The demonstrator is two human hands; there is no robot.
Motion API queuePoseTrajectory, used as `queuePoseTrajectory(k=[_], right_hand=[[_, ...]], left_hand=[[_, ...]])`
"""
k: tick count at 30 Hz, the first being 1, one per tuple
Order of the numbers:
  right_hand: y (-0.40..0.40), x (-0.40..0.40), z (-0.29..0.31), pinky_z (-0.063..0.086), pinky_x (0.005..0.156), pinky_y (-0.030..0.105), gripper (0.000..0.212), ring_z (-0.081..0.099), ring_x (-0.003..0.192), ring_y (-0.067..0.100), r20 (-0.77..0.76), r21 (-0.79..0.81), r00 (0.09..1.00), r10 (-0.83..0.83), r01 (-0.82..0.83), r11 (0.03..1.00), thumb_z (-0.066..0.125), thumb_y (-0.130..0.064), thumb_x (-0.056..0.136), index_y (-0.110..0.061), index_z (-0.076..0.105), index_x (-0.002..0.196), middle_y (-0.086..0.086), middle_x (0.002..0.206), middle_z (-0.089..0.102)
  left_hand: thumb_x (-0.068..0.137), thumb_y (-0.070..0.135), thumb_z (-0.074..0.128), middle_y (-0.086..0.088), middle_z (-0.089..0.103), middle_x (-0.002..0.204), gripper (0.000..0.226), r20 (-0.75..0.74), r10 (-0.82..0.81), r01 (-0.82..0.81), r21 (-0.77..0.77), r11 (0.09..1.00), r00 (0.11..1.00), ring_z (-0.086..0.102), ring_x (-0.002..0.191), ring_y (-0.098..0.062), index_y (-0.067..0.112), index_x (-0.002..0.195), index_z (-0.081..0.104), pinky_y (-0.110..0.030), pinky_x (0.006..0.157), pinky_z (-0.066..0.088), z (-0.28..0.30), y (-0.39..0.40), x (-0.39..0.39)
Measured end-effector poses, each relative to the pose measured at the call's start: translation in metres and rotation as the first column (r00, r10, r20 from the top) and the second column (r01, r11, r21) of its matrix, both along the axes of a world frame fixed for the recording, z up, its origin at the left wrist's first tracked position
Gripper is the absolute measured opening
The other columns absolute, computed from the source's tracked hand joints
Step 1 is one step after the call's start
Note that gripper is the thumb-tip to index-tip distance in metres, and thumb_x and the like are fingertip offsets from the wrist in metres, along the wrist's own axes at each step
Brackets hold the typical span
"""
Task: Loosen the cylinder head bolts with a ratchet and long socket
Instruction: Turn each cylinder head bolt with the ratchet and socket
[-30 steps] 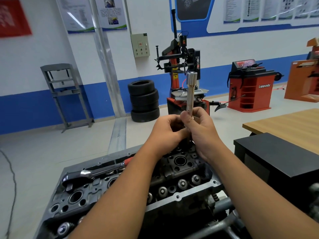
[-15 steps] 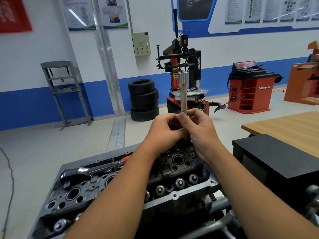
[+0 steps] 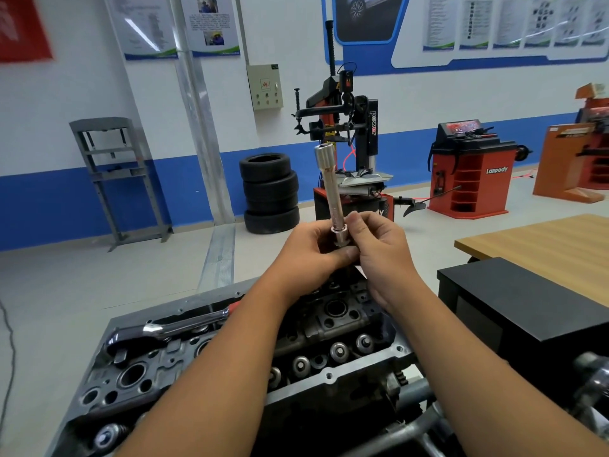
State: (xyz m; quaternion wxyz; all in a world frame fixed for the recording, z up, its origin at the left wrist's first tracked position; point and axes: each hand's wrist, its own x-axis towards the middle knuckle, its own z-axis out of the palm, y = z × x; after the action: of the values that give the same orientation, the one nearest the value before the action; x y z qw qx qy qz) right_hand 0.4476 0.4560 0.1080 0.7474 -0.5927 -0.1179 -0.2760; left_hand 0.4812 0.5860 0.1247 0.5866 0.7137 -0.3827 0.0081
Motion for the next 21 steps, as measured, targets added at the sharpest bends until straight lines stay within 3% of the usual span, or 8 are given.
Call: queuePoseTrajectory(k=[4, 6, 9, 14, 18, 21], right_hand=[[-0.0009, 0.0001, -0.0010, 0.059, 0.071, 0.027, 0.015, 0.074, 0.082, 0.013, 0.024, -0.021, 1.000, 0.005, -0.004, 1.000, 0.077, -0.050, 0.080, -0.036, 0.074, 0.082, -0.004, 0.082, 0.075], [-0.0019, 0.0018, -0.0031, 0.059, 0.073, 0.026, 0.013, 0.075, 0.085, 0.014, 0.034, -0.039, 0.999, 0.002, 0.000, 0.999, 0.083, -0.041, 0.076, -0.038, 0.073, 0.083, -0.004, 0.086, 0.076], [-0.0021, 0.0042, -0.0047, 0.059, 0.079, 0.029, 0.004, 0.074, 0.089, 0.018, 0.036, -0.041, 0.999, 0.003, -0.002, 0.999, 0.076, -0.032, 0.084, -0.033, 0.077, 0.087, 0.002, 0.091, 0.078], [-0.0002, 0.0017, -0.0027, 0.059, 0.075, 0.028, 0.018, 0.075, 0.088, 0.016, 0.017, -0.017, 1.000, 0.024, -0.023, 1.000, 0.064, -0.038, 0.093, -0.032, 0.081, 0.091, -0.001, 0.090, 0.078], [-0.0004, 0.0016, -0.0028, 0.061, 0.073, 0.029, 0.009, 0.076, 0.084, 0.016, 0.014, -0.005, 1.000, 0.006, -0.006, 1.000, 0.080, -0.042, 0.079, -0.038, 0.075, 0.085, -0.004, 0.085, 0.076], [-0.0009, 0.0014, -0.0028, 0.060, 0.077, 0.030, 0.006, 0.076, 0.086, 0.016, 0.008, -0.020, 1.000, -0.005, 0.005, 1.000, 0.074, -0.039, 0.086, -0.035, 0.077, 0.084, -0.002, 0.087, 0.077]], left_hand=[[0.090, 0.000, 0.078, -0.006, 0.081, 0.100, 0.023, 0.058, 0.069, -0.069, 0.012, 0.998, 0.996, 0.077, 0.094, -0.016, 0.008, 0.112, 0.078, -0.029, 0.083, 0.062, -0.0003, -0.0026, -0.0017], [0.087, 0.000, 0.081, -0.001, 0.082, 0.101, 0.027, 0.063, 0.115, -0.116, 0.009, 0.993, 0.991, 0.078, 0.097, -0.015, 0.013, 0.111, 0.080, -0.031, 0.086, 0.063, -0.0010, -0.0027, -0.0013], [0.088, 0.000, 0.080, -0.004, 0.081, 0.103, 0.027, 0.043, 0.106, -0.109, 0.054, 0.993, 0.993, 0.078, 0.100, -0.017, 0.010, 0.114, 0.078, -0.037, 0.091, 0.064, -0.0009, -0.0010, 0.0001], [0.088, -0.002, 0.080, -0.007, 0.079, 0.102, 0.030, 0.076, 0.126, -0.137, 0.147, 0.980, 0.989, 0.077, 0.097, -0.022, 0.009, 0.115, 0.073, -0.046, 0.092, 0.062, -0.0006, -0.0026, 0.0009], [0.079, 0.006, 0.090, 0.000, 0.080, 0.098, 0.039, 0.125, 0.191, -0.205, 0.117, 0.972, 0.974, 0.077, 0.094, -0.017, 0.018, 0.113, 0.077, -0.042, 0.089, 0.063, -0.0011, -0.0031, 0.0003], [0.085, 0.004, 0.085, 0.001, 0.080, 0.104, 0.036, 0.079, 0.118, -0.128, 0.142, 0.982, 0.990, 0.077, 0.100, -0.012, 0.014, 0.118, 0.075, -0.039, 0.093, 0.062, -0.0007, -0.0015, -0.0002]])
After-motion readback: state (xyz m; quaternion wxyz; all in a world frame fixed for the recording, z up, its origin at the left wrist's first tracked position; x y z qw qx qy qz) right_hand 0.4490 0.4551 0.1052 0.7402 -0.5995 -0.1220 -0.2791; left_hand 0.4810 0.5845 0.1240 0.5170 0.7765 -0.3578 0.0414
